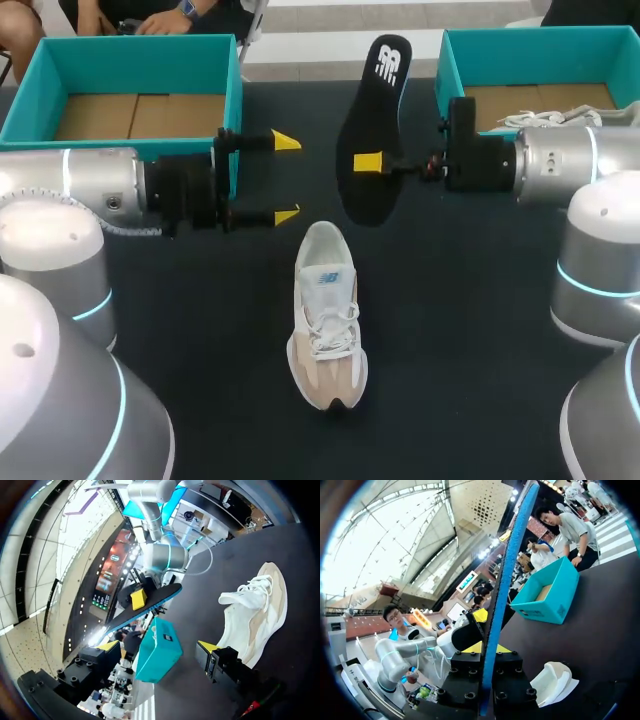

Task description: Take the shoe out of the shoebox, open the shoe tongue, remove and reinsert the insole, then place the shoe into the shoebox

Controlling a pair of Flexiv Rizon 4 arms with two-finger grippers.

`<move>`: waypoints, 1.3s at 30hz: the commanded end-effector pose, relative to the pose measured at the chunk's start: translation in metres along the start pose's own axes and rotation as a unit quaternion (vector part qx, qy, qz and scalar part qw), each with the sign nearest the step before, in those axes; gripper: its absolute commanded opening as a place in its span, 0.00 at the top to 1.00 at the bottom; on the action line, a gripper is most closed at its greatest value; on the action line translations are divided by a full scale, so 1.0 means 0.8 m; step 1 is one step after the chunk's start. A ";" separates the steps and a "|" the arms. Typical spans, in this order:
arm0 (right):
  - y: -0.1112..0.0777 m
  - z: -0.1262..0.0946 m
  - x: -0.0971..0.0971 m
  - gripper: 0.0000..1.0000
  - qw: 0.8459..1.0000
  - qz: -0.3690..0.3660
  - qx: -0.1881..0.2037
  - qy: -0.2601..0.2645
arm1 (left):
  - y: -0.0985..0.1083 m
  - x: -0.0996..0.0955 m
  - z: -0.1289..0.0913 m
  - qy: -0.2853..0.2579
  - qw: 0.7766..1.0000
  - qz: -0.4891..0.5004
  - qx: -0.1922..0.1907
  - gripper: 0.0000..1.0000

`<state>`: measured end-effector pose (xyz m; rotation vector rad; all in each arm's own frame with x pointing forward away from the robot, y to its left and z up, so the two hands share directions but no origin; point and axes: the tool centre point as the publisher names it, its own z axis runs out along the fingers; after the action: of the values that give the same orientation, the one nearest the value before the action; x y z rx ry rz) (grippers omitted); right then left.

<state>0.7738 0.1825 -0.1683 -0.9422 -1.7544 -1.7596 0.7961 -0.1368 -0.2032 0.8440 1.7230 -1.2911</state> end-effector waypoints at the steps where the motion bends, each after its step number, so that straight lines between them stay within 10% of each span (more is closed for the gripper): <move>1: -0.001 0.002 -0.006 1.00 0.998 -0.060 0.002 -0.017 | -0.005 0.005 -0.023 0.069 0.988 -0.124 -0.065 0.00; 18: -0.018 0.014 -0.067 1.00 0.990 -0.142 0.006 0.021 | 0.000 0.092 -0.069 0.229 0.918 -0.290 -0.143 0.00; 39: -0.061 0.057 -0.113 1.00 0.987 -0.139 0.012 0.074 | 0.026 0.173 -0.052 0.233 0.897 -0.338 -0.162 0.00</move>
<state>0.8003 0.2118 -0.2676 -0.5607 -1.8810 -1.9144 0.7414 -0.0772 -0.3185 0.3791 2.6985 -1.2169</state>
